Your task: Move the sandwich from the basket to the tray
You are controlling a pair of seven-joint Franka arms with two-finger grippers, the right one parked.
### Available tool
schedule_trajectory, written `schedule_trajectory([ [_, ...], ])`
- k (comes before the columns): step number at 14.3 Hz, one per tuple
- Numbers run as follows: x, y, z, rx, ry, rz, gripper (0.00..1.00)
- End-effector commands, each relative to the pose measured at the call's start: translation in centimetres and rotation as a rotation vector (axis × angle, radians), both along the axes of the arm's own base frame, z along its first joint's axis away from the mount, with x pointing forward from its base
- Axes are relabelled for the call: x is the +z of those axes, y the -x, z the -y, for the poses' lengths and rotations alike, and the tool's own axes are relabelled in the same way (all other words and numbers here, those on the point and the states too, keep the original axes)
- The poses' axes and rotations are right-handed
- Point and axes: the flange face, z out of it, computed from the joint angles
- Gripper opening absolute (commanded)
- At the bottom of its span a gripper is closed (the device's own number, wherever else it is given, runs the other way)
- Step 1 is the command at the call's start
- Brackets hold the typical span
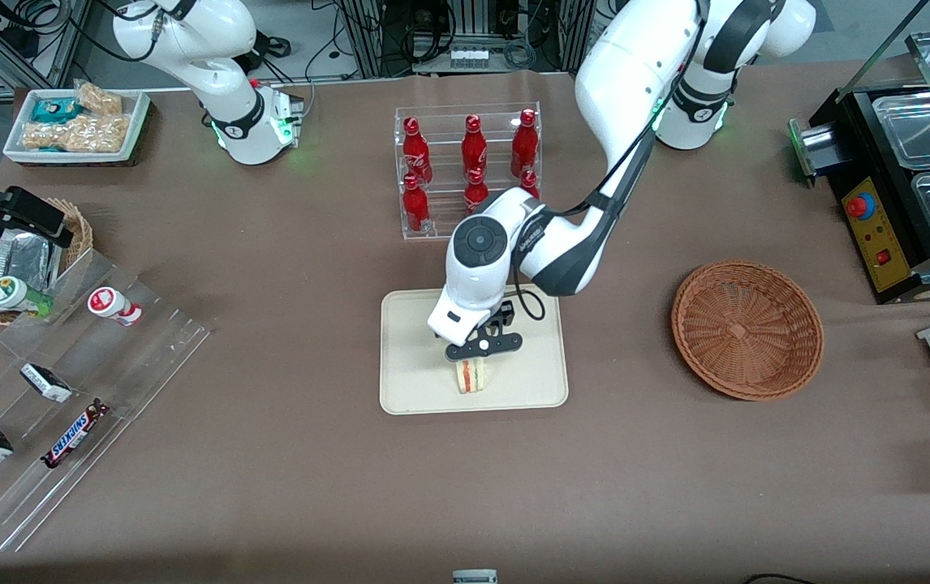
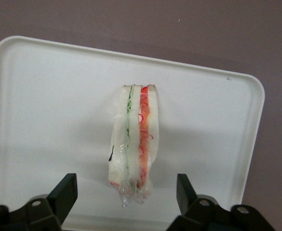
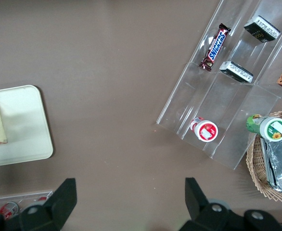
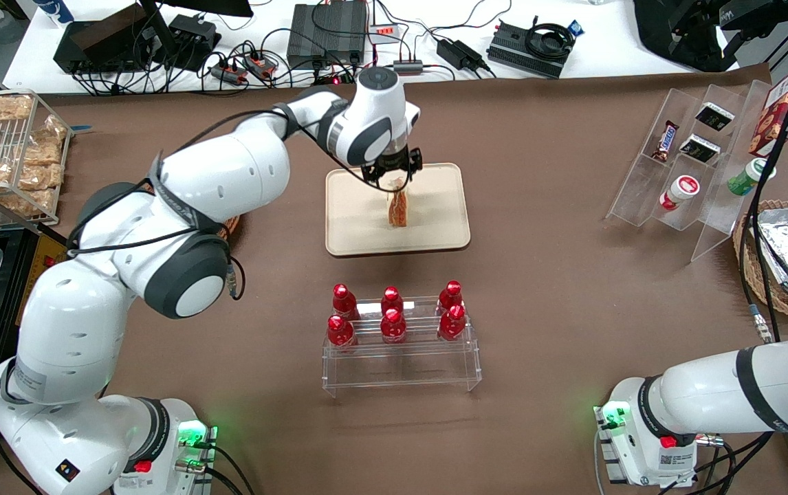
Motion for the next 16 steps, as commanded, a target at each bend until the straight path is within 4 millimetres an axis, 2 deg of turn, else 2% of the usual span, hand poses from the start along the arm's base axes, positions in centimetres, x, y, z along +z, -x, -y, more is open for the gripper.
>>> schedule_trajectory([
  [1,3.8,0.3,-1.4,0.005,-0.052,-0.012,1.0],
  [2,5.3,0.3,-2.3,0.009,-0.059,-0.011,1.0],
  [4,7.4,-0.8,-7.4,0.052,-0.092,-0.068,1.0],
  [5,8.4,-0.7,-9.2,0.023,-0.094,-0.085,1.0],
  [7,8.7,-1.7,-15.0,0.006,-0.106,-0.117,1.0],
  [10,9.0,-2.3,-21.3,-0.033,-0.106,-0.139,1.0],
  [16,13.5,-3.0,-35.6,-0.125,-0.085,-0.156,1.0],
])
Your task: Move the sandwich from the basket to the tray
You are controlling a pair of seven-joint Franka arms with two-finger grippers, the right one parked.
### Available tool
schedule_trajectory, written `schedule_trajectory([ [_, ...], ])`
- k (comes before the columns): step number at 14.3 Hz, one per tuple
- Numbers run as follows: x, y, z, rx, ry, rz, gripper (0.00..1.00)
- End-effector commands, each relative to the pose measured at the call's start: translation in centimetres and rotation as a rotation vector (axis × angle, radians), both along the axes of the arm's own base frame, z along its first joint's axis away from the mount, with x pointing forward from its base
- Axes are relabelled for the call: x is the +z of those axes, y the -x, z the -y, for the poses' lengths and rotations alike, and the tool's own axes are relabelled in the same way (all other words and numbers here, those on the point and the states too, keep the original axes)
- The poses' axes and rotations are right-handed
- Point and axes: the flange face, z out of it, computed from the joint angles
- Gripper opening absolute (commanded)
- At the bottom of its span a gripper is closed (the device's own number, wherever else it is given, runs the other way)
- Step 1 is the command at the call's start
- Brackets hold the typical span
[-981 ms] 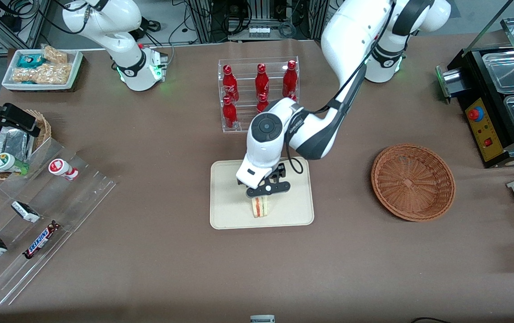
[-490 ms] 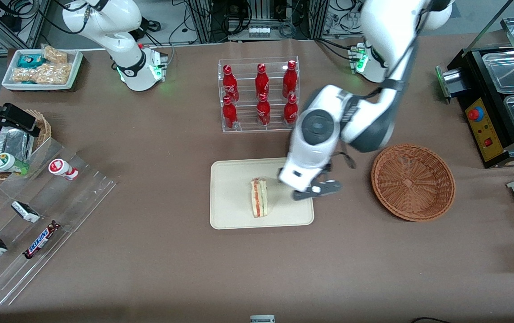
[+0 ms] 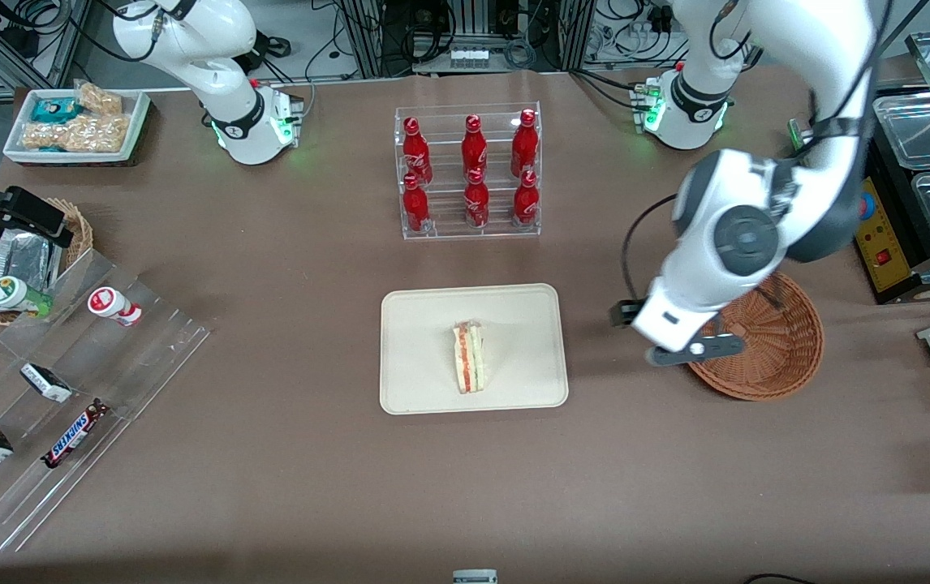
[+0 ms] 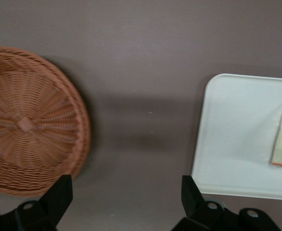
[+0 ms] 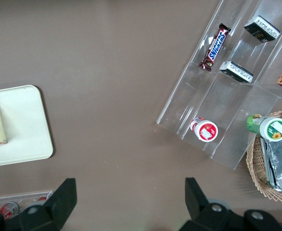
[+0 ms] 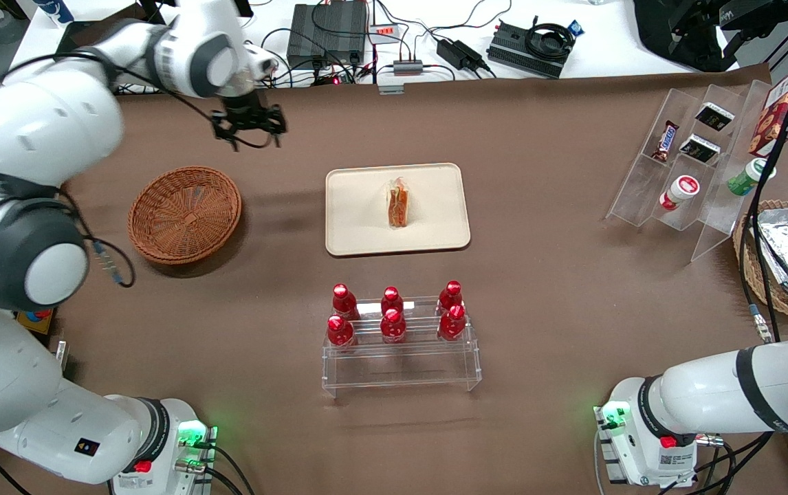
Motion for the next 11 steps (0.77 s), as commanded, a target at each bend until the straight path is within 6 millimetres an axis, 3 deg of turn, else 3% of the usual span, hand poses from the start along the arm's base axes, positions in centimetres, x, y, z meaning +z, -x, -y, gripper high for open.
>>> schedule_trajectory([
  [1,2.9,1.2,-5.9,-0.058,0.012,-0.016,1.0],
  [3,5.3,1.5,-9.6,-0.095,0.025,-0.005,1.0],
  [8,11.0,3.3,-15.6,-0.149,0.038,0.029,1.0],
  [10,12.8,3.8,-19.6,-0.164,0.049,0.038,1.0],
  [11,14.0,3.8,-20.4,-0.199,0.055,0.047,1.0],
])
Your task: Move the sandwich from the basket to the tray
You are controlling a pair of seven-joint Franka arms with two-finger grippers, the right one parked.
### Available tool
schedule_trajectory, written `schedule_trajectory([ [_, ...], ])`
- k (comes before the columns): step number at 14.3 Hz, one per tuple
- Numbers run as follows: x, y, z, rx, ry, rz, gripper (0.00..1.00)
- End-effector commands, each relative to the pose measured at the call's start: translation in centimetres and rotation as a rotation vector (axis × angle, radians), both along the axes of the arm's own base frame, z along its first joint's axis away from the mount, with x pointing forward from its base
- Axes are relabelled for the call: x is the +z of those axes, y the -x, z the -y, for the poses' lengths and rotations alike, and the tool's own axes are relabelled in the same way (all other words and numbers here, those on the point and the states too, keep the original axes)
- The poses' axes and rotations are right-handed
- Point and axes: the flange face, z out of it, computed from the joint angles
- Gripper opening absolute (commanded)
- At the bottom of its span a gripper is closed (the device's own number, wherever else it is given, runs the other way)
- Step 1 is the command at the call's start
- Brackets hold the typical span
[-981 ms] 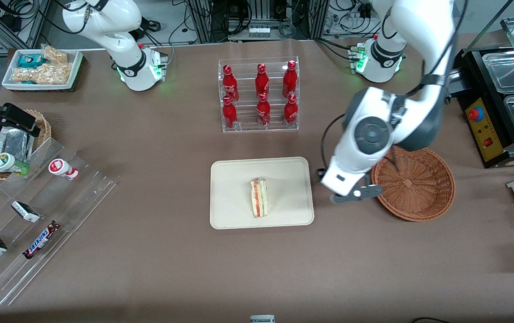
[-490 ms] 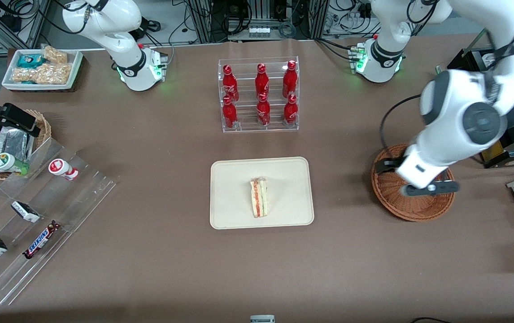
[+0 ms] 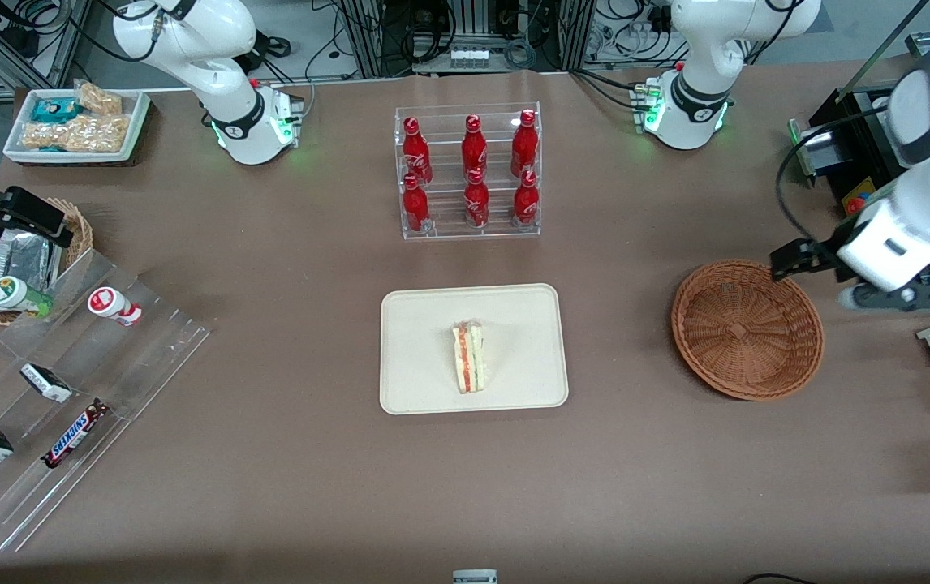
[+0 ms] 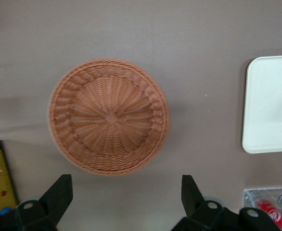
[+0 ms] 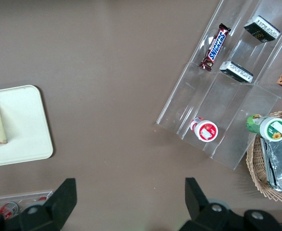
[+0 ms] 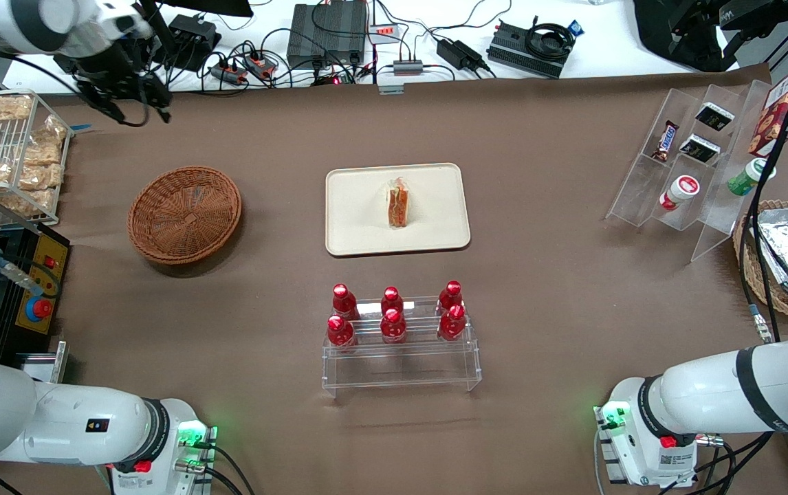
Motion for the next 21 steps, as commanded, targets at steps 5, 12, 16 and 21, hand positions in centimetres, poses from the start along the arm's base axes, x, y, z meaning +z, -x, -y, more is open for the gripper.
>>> schedule_trajectory([
  [5,5.8,-0.9,-3.0,-0.108,-0.003,0.074,1.0],
  [12,7.7,-0.1,-0.8,-0.157,-0.004,0.041,1.0],
  [16,6.4,0.0,-0.3,-0.166,0.003,-0.016,1.0],
  [21,6.6,0.0,0.6,-0.172,-0.009,-0.008,1.0],
])
